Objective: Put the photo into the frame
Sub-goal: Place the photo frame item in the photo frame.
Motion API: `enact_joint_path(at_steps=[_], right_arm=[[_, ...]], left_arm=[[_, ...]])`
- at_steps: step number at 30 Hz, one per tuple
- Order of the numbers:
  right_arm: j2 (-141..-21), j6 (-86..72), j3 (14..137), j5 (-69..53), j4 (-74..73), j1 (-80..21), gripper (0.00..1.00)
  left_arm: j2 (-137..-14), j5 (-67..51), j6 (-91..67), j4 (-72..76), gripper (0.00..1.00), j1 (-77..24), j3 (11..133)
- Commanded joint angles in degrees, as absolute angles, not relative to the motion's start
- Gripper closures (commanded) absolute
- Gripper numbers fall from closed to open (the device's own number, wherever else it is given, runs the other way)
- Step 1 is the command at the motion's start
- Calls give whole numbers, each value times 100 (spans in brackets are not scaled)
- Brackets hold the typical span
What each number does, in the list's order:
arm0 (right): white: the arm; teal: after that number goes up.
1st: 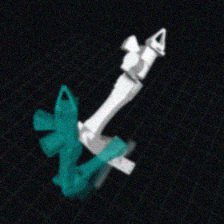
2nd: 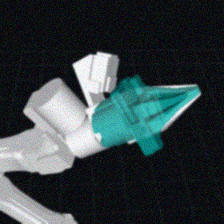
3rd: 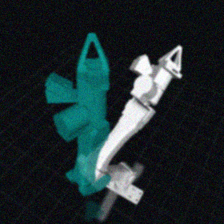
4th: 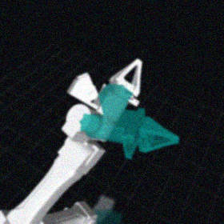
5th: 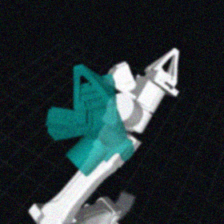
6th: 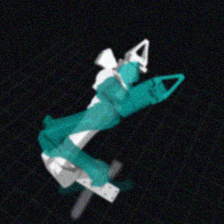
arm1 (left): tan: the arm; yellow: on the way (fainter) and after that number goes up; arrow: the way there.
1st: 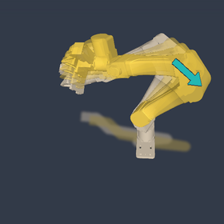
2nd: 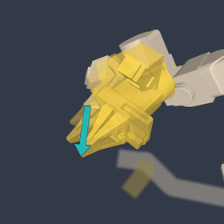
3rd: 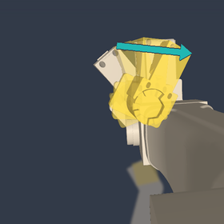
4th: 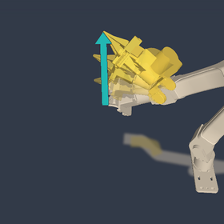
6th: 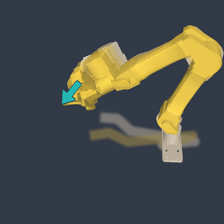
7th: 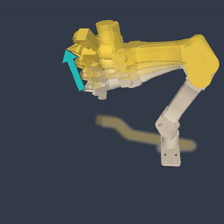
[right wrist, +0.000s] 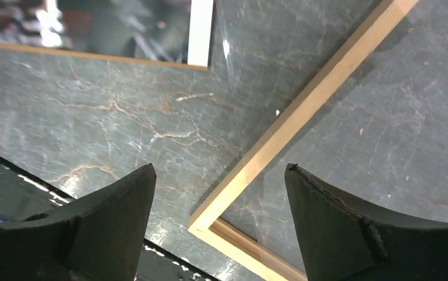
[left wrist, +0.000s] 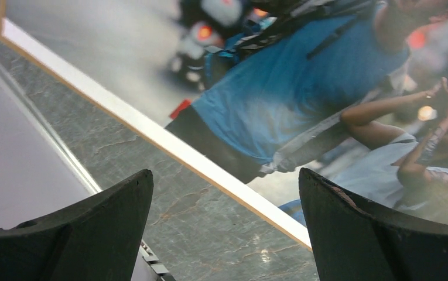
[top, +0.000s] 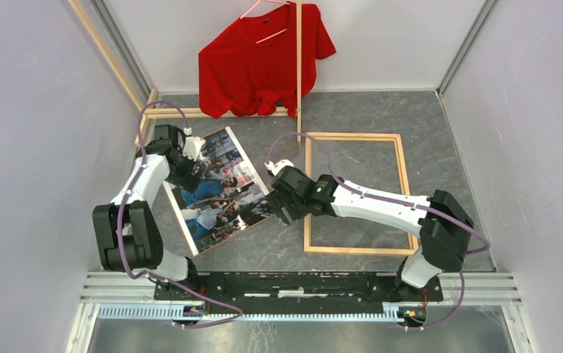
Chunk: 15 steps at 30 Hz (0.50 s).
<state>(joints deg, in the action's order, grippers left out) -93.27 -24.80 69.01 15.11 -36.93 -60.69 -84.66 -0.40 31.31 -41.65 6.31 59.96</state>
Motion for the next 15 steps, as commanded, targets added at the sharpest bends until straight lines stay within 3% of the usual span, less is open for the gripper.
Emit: enact_joint_path(at_steps=[1,7,15], right_arm=[[-8754,-2210,7112,828,-3137,-5536,9],[-8477,-1344,7112,-405,-2761,-3456,5],[-9933,-742,7821,-1501,-2680,-1622,6]], left_arm=[[-8268,-23,2775,-4105,0,151,5760],[-8118,495,2365,-4043,0,-1381,5396],[-8124,278,1807,-3935,0,-2779,5585]])
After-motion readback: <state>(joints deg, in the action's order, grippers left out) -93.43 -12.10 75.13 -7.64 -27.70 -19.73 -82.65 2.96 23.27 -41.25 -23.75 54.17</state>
